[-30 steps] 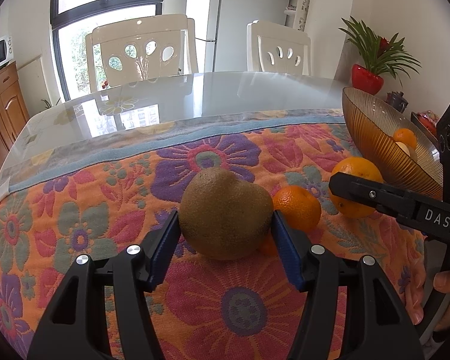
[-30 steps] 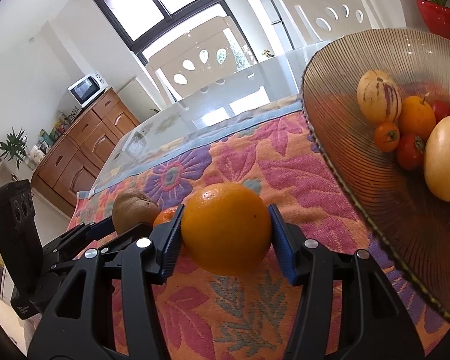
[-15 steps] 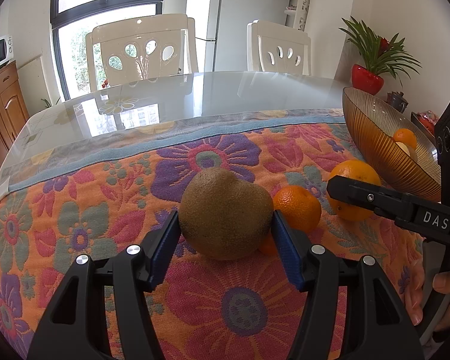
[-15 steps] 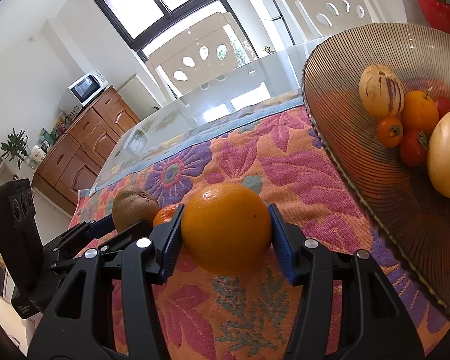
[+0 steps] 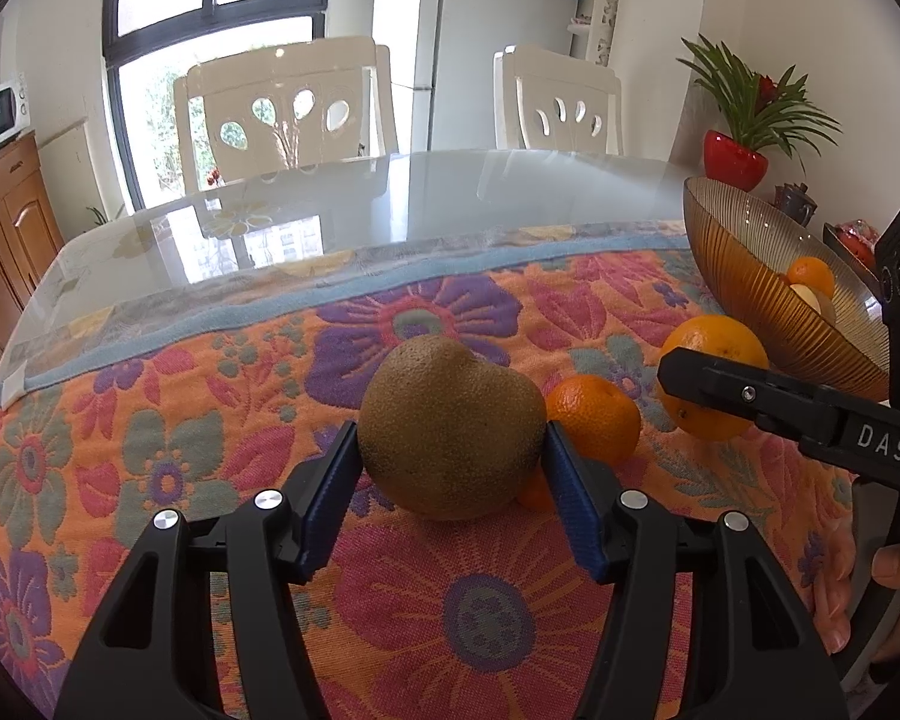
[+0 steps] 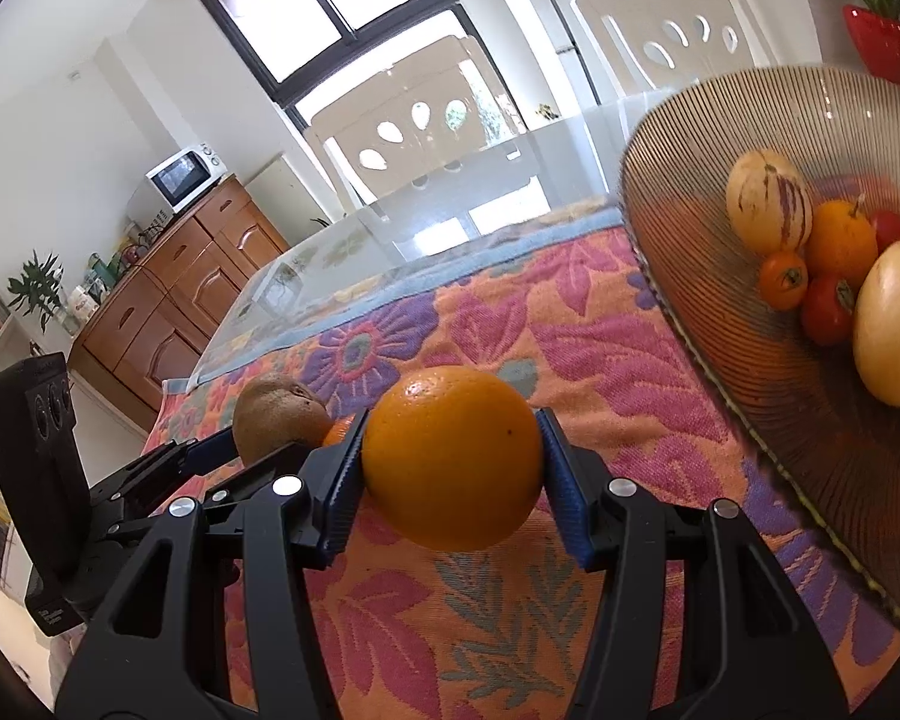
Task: Organize fruits
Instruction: 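Lift the orange and kiwi into the glass bowl and open both tools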
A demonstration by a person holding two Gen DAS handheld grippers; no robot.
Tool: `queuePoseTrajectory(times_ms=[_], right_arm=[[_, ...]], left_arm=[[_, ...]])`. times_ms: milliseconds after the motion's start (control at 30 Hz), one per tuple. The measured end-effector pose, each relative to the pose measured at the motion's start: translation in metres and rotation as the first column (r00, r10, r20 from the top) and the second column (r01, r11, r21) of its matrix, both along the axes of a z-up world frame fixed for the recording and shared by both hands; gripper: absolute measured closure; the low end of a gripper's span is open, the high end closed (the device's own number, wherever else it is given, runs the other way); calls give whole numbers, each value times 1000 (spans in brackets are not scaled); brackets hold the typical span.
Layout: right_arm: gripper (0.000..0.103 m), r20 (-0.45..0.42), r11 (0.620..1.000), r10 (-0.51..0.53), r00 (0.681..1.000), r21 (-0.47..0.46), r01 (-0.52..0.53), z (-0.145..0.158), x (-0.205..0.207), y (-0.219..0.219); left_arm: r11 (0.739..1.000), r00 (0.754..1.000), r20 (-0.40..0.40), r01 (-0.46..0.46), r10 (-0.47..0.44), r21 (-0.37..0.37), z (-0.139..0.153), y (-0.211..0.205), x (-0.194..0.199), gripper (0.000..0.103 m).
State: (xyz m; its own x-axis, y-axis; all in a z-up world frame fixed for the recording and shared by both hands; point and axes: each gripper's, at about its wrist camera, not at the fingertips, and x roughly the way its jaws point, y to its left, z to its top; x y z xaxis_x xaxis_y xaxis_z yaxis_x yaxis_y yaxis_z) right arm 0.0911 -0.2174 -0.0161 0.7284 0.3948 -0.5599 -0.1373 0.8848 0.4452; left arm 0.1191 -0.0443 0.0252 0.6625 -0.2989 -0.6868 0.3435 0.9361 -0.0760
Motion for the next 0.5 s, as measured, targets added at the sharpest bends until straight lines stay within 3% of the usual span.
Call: queuePoseTrajectory(times_ms=[133,233,400,500], right_arm=[[48,19,1000,8,1000,-22,-8,5,-3,4],[48,26,999,18,999,-52,-16,18,-7,6],[48,44,998,64,997,-21,-63,58,-14,3],[48,72,997,81,994,11,-82,83,-17,-8]], left_arm=[[999,999,25,-41,42,-11,4,5,-3,44],[996,996,22,-85,85,27,7,6,-3,44],[993,993,-8,-114,115,29,34,0,-1,44],[993,994,17,-111,111,33,55,-12,-1,44]])
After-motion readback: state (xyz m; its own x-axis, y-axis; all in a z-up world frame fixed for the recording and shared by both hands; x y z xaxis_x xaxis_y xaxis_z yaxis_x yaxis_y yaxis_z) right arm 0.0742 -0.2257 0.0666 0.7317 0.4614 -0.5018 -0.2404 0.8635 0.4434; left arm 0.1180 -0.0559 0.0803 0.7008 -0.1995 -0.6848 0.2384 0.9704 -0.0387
